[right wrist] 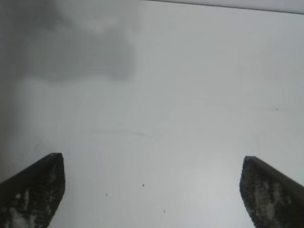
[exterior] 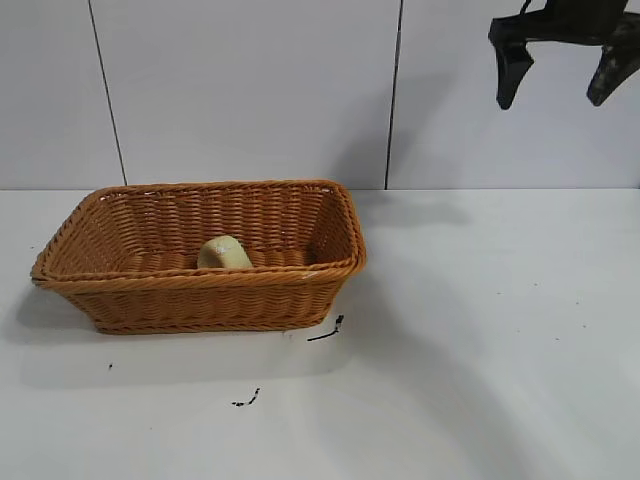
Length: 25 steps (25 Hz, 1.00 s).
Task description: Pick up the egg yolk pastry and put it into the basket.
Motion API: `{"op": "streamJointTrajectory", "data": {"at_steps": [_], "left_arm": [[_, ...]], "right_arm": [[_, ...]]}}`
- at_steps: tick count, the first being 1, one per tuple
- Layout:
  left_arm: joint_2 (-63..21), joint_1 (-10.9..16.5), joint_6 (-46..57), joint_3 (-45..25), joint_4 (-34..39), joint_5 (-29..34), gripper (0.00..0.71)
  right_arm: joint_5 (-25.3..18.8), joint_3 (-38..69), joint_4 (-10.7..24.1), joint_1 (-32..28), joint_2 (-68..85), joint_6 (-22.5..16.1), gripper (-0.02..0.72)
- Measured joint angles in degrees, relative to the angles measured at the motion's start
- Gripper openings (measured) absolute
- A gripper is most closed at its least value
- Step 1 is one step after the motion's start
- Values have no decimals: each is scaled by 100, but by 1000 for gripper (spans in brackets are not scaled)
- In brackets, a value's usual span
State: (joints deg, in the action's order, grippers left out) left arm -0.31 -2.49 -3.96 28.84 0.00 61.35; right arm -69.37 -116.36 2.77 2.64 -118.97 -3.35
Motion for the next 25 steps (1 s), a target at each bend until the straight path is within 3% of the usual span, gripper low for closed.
{"op": "streamJointTrajectory", "data": {"at_steps": [19, 25], "left_arm": [[0, 0, 0, 0, 0, 0, 696], [0, 0, 0, 0, 0, 0, 696]], "right_arm": [[-14, 6186, 6, 0, 6902, 32, 693], [374, 7519, -178, 0, 9075, 87, 693]]}}
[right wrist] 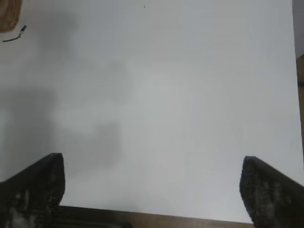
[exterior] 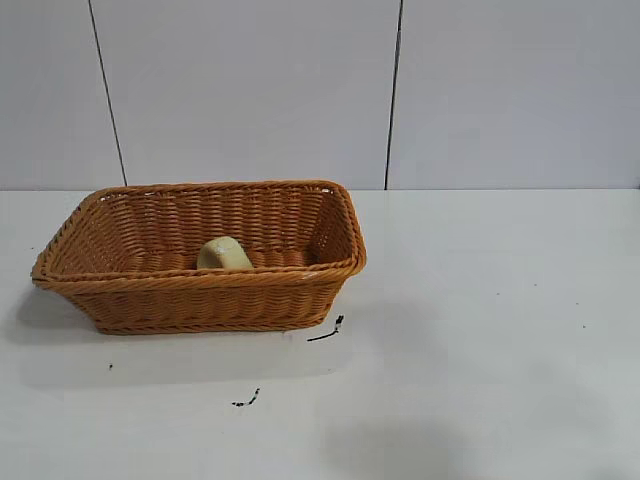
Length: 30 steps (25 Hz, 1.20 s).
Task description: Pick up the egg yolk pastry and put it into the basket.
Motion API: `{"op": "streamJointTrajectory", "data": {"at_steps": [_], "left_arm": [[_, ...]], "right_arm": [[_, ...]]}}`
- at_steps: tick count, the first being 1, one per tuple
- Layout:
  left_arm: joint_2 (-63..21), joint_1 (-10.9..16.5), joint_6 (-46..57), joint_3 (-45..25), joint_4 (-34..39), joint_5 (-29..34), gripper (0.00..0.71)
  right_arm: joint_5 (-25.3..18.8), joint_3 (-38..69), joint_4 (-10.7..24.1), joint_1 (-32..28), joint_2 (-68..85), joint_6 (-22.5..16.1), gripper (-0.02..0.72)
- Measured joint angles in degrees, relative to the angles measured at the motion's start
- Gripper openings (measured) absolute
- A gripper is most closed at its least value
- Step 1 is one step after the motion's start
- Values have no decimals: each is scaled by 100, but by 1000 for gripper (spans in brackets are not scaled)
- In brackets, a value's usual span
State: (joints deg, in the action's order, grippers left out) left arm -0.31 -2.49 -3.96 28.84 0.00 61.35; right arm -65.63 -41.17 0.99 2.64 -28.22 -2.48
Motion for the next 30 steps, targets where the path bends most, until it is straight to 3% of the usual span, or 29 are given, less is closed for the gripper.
{"op": "streamJointTrajectory", "data": {"at_steps": [6, 18, 30], "left_arm": [[0, 0, 0, 0, 0, 0, 696], [0, 0, 0, 0, 0, 0, 696], [0, 0, 0, 0, 0, 0, 696]], "right_arm": [[528, 952, -27, 0, 1626, 292, 693], [652, 1331, -99, 0, 2822, 248, 693], [652, 1335, -99, 0, 2850, 179, 693]]}}
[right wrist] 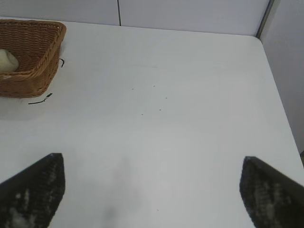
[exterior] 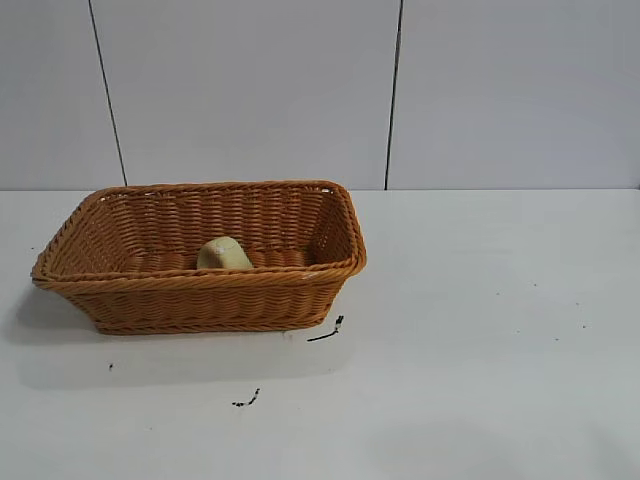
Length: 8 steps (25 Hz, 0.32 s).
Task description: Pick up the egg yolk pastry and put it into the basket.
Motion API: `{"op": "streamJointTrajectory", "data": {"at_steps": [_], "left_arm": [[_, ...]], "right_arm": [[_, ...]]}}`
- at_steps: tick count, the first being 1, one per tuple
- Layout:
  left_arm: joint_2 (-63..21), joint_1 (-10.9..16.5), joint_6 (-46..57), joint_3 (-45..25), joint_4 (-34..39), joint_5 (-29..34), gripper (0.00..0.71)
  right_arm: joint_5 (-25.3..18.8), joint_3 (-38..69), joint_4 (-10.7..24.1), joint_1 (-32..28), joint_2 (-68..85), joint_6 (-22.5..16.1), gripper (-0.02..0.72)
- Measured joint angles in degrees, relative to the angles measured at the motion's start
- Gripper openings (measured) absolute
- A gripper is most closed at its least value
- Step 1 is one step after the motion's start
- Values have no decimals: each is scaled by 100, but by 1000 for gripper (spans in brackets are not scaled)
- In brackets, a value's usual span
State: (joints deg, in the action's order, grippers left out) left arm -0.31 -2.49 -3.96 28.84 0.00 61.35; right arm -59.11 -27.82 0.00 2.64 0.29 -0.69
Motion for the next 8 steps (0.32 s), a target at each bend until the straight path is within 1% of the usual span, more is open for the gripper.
{"op": "streamJointTrajectory", "data": {"at_steps": [8], "left_arm": [[0, 0, 0, 0, 0, 0, 696]], "right_arm": [[0, 0, 0, 0, 0, -16, 693]]}}
